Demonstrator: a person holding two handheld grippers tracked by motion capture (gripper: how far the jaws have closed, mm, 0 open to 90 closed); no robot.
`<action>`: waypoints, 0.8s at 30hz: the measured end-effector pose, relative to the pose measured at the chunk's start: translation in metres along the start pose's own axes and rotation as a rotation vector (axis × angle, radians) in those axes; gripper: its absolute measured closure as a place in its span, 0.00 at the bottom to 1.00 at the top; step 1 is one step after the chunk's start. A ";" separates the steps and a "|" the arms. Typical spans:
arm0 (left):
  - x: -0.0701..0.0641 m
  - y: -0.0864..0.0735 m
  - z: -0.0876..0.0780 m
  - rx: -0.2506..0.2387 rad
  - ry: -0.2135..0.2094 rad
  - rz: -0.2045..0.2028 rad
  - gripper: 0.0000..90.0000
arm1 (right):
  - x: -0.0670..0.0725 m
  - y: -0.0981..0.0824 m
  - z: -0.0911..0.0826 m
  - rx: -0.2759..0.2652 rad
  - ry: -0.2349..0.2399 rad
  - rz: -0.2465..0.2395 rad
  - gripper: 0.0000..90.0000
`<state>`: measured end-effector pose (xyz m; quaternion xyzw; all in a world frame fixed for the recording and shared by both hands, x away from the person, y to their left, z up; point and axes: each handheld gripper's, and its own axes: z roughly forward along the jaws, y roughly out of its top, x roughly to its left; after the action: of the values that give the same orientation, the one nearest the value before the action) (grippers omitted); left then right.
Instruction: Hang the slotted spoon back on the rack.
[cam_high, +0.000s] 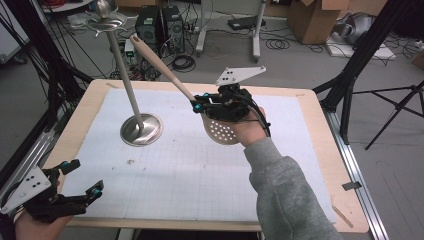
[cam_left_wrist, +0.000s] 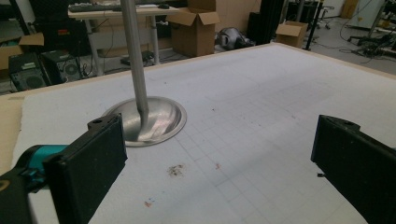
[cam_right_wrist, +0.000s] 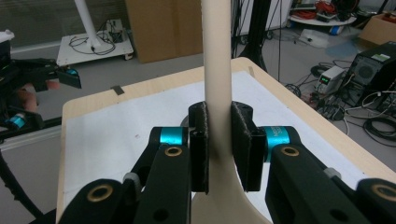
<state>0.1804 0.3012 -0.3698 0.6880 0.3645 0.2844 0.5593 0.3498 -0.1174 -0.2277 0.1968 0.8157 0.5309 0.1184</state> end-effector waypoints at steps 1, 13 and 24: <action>0.000 0.000 0.000 0.001 -0.001 0.003 0.04 | 0.000 0.001 0.001 0.004 -0.002 -0.002 0.87; -0.001 0.000 0.000 0.002 -0.003 0.003 0.04 | 0.000 0.009 0.005 -0.014 -0.014 0.009 0.87; -0.001 0.000 0.000 -0.003 -0.004 0.001 0.04 | -0.003 0.013 0.011 -0.022 -0.011 0.026 0.87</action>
<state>0.1798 0.3004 -0.3696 0.6880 0.3625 0.2839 0.5610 0.3591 -0.1047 -0.2200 0.2090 0.8066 0.5401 0.1181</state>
